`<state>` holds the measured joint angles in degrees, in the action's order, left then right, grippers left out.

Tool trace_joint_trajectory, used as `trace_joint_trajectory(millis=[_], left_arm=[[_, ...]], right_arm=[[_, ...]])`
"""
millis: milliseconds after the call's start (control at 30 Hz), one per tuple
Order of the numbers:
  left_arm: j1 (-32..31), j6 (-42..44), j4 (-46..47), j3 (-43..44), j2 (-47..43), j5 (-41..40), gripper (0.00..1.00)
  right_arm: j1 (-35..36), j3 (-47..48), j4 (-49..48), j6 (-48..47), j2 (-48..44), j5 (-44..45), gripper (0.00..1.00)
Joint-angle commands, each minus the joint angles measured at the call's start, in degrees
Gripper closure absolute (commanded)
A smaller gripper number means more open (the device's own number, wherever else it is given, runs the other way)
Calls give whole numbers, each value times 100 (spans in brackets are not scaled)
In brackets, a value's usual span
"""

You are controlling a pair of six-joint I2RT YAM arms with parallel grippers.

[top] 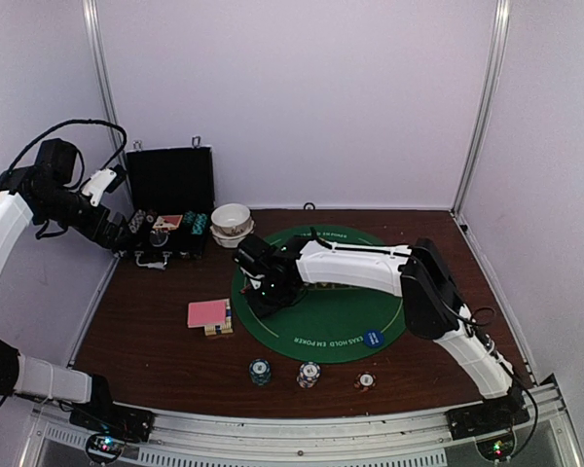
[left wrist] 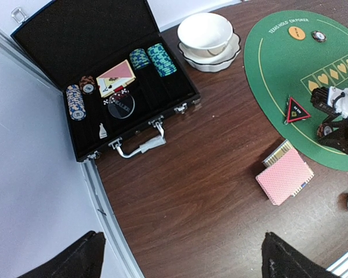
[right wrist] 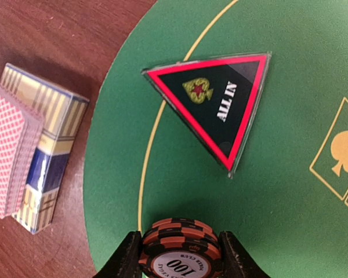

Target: Distribute texas hold em gaming equipment

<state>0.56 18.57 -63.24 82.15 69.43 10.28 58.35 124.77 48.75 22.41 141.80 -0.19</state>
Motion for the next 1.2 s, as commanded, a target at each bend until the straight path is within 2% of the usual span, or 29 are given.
trace_joint_trajectory(millis=[0, 133, 200, 367, 500, 767, 967, 1167], left_arm=[[41, 50, -13, 91, -109, 140, 3], [41, 61, -16, 87, -120, 117, 2], [41, 68, -19, 88, -120, 111, 2], [41, 68, -13, 79, -118, 121, 3], [41, 74, -13, 82, -139, 106, 2], [41, 77, -15, 99, -149, 113, 2], [41, 89, -19, 108, -106, 117, 2], [41, 154, -20, 125, -98, 80, 3]], right_arm=[[-64, 246, -49, 41, 216, 34, 71], [-116, 249, -68, 90, 271, 31, 71], [-122, 250, -76, 81, 293, 37, 67], [-122, 271, -64, 54, 303, -121, 44], [-122, 306, 2, 7, 126, -77, 30], [-131, 146, 340, -211, -782, 183, 27], [-131, -1338, 268, -176, -2216, 356, 21], [-122, -3618, 369, 175, -3966, 495, 10]])
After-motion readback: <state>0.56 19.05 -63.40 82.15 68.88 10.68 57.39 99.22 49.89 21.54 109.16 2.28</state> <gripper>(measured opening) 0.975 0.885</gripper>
